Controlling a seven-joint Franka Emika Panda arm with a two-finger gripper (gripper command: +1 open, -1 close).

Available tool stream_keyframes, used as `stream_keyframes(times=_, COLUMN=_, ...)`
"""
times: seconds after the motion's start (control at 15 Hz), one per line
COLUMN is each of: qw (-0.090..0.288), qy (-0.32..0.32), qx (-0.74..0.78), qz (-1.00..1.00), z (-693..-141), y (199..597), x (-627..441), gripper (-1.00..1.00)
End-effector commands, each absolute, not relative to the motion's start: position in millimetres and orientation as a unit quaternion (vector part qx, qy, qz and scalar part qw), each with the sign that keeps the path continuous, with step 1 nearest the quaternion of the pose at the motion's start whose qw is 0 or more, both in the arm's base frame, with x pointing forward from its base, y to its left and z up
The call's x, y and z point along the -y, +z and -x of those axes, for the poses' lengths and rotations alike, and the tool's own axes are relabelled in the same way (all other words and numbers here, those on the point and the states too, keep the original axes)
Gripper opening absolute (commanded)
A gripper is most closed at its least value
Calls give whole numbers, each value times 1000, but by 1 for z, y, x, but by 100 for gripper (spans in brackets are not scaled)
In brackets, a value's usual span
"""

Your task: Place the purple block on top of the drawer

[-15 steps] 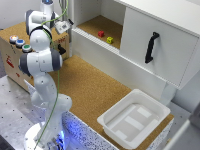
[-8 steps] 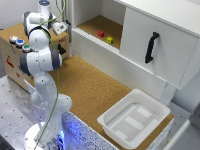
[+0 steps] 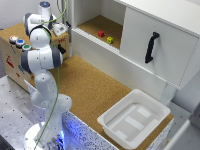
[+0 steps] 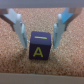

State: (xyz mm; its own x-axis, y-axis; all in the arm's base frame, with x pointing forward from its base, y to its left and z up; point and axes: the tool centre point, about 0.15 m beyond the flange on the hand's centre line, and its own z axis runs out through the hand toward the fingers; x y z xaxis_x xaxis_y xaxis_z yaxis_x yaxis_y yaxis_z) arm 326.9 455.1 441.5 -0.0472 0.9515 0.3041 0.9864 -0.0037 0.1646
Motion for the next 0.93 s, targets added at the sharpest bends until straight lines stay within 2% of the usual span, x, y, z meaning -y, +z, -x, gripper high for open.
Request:
stream_keyframes(times=0.0, qw=3, qy=-199, qx=699, qz=687, z=-309, y=479, x=-442, gripper=100)
stream_keyframes(times=0.27, qw=0, qy=-220, qx=664, qz=714, z=-308, y=503, x=-405, gripper=100)
stream_keyframes(times=0.4, qw=-17, qy=-222, qx=638, qz=737, z=-317, y=502, x=-380, gripper=100)
stream_keyframes(times=0.87, qw=-17, qy=-222, qx=638, qz=737, z=-317, y=502, x=-380, gripper=100)
